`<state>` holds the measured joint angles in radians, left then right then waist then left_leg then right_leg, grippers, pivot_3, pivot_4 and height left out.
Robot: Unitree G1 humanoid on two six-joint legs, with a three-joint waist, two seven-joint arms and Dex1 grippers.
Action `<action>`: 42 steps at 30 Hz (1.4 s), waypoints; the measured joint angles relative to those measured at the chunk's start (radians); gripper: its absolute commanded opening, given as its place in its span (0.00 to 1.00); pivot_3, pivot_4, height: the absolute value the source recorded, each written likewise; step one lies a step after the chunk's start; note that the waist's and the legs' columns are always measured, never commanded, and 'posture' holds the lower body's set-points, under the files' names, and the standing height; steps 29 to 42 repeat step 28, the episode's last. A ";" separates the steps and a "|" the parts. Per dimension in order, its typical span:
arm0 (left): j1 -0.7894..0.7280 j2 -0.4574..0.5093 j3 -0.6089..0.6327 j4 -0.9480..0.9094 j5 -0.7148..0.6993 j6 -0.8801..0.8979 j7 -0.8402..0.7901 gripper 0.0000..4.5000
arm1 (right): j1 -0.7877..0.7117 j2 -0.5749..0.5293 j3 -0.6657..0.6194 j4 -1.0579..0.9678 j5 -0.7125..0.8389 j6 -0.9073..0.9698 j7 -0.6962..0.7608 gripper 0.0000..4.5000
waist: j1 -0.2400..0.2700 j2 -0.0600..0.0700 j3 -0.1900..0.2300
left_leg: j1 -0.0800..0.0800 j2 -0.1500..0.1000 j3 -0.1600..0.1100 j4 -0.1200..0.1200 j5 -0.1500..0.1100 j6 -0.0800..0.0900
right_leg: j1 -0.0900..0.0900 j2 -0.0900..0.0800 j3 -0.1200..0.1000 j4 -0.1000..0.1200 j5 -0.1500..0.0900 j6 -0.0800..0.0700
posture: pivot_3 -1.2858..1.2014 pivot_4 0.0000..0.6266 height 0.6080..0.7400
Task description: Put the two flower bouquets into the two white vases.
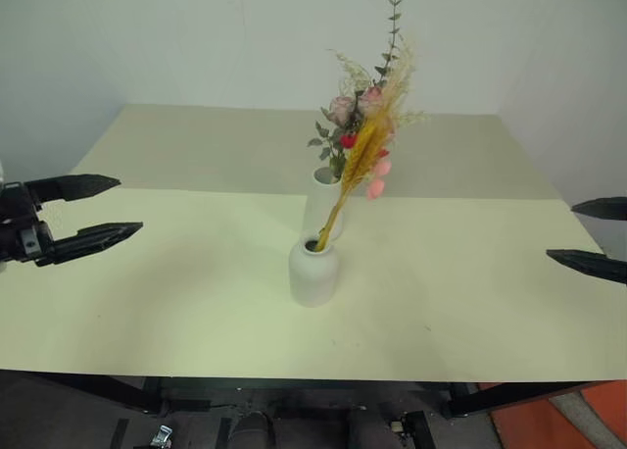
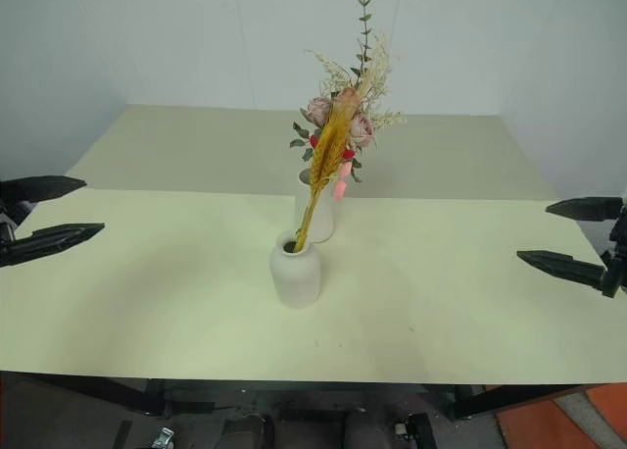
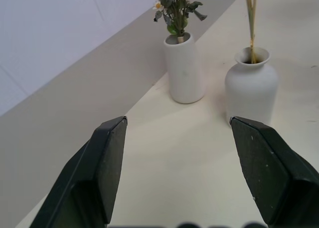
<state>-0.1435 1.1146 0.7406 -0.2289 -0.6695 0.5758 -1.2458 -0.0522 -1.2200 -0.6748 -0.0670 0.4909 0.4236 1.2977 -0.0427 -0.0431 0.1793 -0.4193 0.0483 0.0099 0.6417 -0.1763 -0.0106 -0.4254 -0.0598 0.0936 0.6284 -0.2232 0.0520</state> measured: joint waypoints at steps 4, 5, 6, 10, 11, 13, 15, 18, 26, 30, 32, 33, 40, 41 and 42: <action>0.011 -0.001 0.032 -0.001 0.000 -0.008 0.007 0.79 | -0.007 0.000 0.006 -0.007 -0.003 0.003 -0.013 1.00 | -0.002 0.000 0.000 | 0.001 0.000 0.001 0.000 0.000 0.000 | 0.000 0.000 0.000 0.000 0.000 0.000 | 0.52 0.24 1.00; 0.011 -0.011 0.035 -0.002 -0.001 -0.012 0.013 0.79 | -0.016 0.000 0.015 -0.007 -0.002 0.011 -0.023 1.00 | -0.002 0.000 0.000 | 0.003 0.000 0.001 0.000 0.000 0.000 | 0.001 0.000 0.001 0.001 0.000 0.000 | 0.52 0.24 1.00; 0.007 -0.028 0.036 -0.004 -0.007 -0.013 0.026 0.79 | -0.022 -0.001 0.024 -0.005 0.001 0.028 -0.028 1.00 | -0.002 0.000 0.000 | 0.003 0.000 0.002 0.000 0.000 0.000 | 0.002 0.000 0.001 0.001 0.000 0.000 | 0.52 0.24 1.00; -0.024 -0.052 0.035 -0.004 -0.048 -0.006 0.061 0.79 | -0.004 -0.025 0.033 -0.001 0.001 0.066 0.005 1.00 | 0.000 0.000 0.000 | 0.003 0.001 0.002 0.000 0.000 0.000 | 0.001 0.000 0.001 0.001 0.000 0.000 | 0.52 0.24 1.00; -0.031 -0.047 0.034 -0.004 -0.054 -0.006 0.057 0.79 | 0.002 -0.025 0.027 -0.004 0.002 0.066 0.017 1.00 | 0.001 0.000 0.000 | 0.003 0.001 0.002 0.000 0.000 0.000 | 0.001 0.000 0.001 0.001 0.000 0.000 | 0.52 0.24 1.00; -0.038 -0.028 0.025 0.006 -0.054 -0.013 0.049 0.79 | 0.021 -0.014 0.006 -0.019 0.002 0.065 0.029 1.00 | 0.001 0.000 0.000 | 0.003 0.001 0.003 0.000 0.000 0.000 | 0.001 0.000 0.001 0.001 0.000 0.000 | 0.52 0.24 1.00; -0.038 -0.014 0.022 0.012 -0.041 -0.027 0.045 0.79 | 0.029 0.001 -0.007 -0.038 0.002 0.062 0.030 1.00 | 0.000 0.000 0.000 | 0.003 0.001 0.003 0.000 0.000 0.000 | 0.001 0.000 0.001 0.001 0.000 0.000 | 0.52 0.24 1.00; -0.039 -0.013 0.010 0.012 -0.036 -0.043 0.047 0.79 | 0.034 0.012 -0.005 -0.052 -0.010 0.062 0.007 1.00 | -0.003 0.000 0.000 | 0.004 0.001 0.003 0.000 0.000 0.000 | 0.001 0.000 0.002 0.001 0.000 0.000 | 0.52 0.24 1.00; -0.030 0.001 -0.001 0.015 -0.032 -0.048 0.033 0.79 | 0.077 0.012 -0.040 -0.084 -0.036 0.071 -0.002 1.00 | -0.001 0.000 0.000 | 0.003 0.001 0.004 -0.001 0.000 0.000 | 0.001 0.000 0.002 0.001 0.000 0.000 | 0.52 0.24 1.00; -0.023 0.000 -0.001 0.018 -0.026 -0.049 0.033 0.79 | 0.079 0.012 -0.053 -0.088 -0.037 0.071 0.000 1.00 | -0.001 0.000 0.000 | 0.004 0.001 0.004 -0.001 0.000 0.000 | 0.001 0.000 0.002 0.001 0.000 0.000 | 0.52 0.24 1.00; -0.023 0.000 -0.001 0.018 -0.026 -0.049 0.033 0.79 | 0.079 0.012 -0.053 -0.088 -0.037 0.071 0.000 1.00 | -0.001 0.000 0.000 | 0.004 0.001 0.004 -0.001 0.000 0.000 | 0.001 0.000 0.002 0.001 0.000 0.000 | 0.52 0.24 1.00; -0.023 0.000 -0.001 0.018 -0.026 -0.049 0.033 0.79 | 0.079 0.012 -0.053 -0.088 -0.037 0.071 0.000 1.00 | -0.001 0.000 0.000 | 0.004 0.001 0.004 -0.001 0.000 0.000 | 0.001 0.000 0.002 0.001 0.000 0.000 | 0.52 0.24 1.00; -0.023 0.000 -0.001 0.018 -0.026 -0.049 0.033 0.79 | 0.079 0.012 -0.053 -0.088 -0.037 0.071 0.000 1.00 | -0.001 0.000 0.000 | 0.004 0.001 0.004 -0.001 0.000 0.000 | 0.001 0.000 0.002 0.001 0.000 0.000 | 0.52 0.24 1.00; -0.023 0.000 -0.001 0.018 -0.026 -0.049 0.033 0.79 | 0.079 0.012 -0.053 -0.088 -0.037 0.071 0.000 1.00 | -0.001 0.000 0.000 | 0.004 0.001 0.004 -0.001 0.000 0.000 | 0.001 0.000 0.002 0.001 0.000 0.000 | 0.52 0.24 1.00; -0.023 0.000 -0.001 0.018 -0.026 -0.049 0.033 0.79 | 0.079 0.012 -0.053 -0.088 -0.037 0.071 0.000 1.00 | -0.001 0.000 0.000 | 0.004 0.001 0.004 -0.001 0.000 0.000 | 0.001 0.000 0.002 0.001 0.000 0.000 | 0.52 0.24 1.00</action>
